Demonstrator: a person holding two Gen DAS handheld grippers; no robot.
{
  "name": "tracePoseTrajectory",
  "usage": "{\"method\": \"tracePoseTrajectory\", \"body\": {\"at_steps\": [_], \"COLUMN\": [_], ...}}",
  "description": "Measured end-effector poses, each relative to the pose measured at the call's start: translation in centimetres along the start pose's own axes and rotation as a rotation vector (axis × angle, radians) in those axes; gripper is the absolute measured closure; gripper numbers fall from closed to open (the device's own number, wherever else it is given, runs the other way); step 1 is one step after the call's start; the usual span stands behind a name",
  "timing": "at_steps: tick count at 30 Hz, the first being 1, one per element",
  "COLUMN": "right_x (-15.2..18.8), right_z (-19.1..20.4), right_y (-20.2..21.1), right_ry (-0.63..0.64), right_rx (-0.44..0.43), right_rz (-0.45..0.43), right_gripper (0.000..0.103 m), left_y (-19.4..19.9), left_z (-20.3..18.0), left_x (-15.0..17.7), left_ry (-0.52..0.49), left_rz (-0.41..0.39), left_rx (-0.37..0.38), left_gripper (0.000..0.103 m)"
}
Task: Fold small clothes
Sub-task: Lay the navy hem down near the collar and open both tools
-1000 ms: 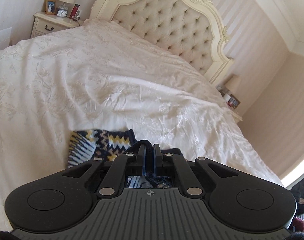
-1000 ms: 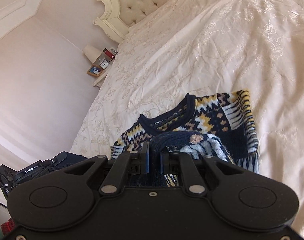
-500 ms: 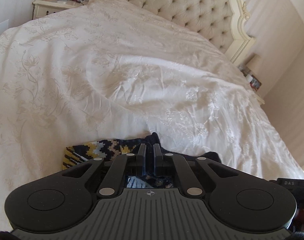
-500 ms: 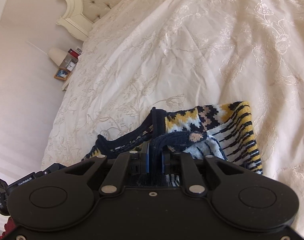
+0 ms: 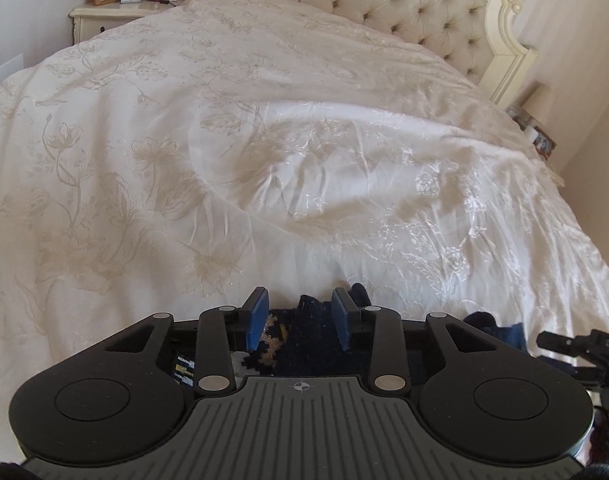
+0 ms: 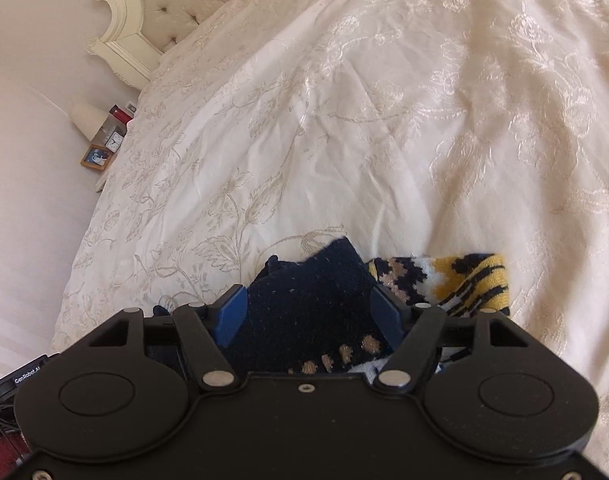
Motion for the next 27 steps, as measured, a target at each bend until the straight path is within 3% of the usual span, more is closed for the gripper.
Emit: {"method": "tracePoseTrajectory", "body": {"at_steps": [4,9,13,18,23,27], "right_x": [0.8,4.1,6.8,7.6,6.7,6.7], "right_z": [2.9,6.7,7.4,4.9,3.2,3.5], "right_y": [0.2,-1.9,-4.0,-5.6,-5.9,-6.0], "right_ry": [0.15,0.352,0.444,0.485,0.465,0.462], "right_rx": [0.0,0.01,0.033,0.166,0.19,0.201], "right_rz": [0.043,0.176,0.27,0.329,0.333,0.337], "right_gripper": [0.029,0.028,0.028,0.028,0.029,0.028], "left_y": [0.8,0.1,-1.2,-3.1,-3.9,-3.9], "left_z": [-2.0,-5.1,-5.4,-2.9,-2.3,-2.3], "left_x": [1.2,4.5,6.9,7.5,7.0,6.9], "left_ry": [-0.086,-0.238,-0.283,-0.326,-0.393,-0.371], "left_rz": [0.014,0.075,0.13,0.161,0.159,0.176], "left_rx": [0.005,0.014,-0.011,-0.114,-0.158,-0.154], "left_gripper": [0.067,0.066,0.065,0.063,0.062,0.062]}}
Point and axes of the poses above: each gripper's, at about its wrist camera, not at the fingertips, and y roughly against the way its jaws point, z to its left, x to its underside, the point moved 6 cm from there along -y, roughly the way its jaws point, and after that the axes turned 9 degrees about -x, right-handed, at the moved point
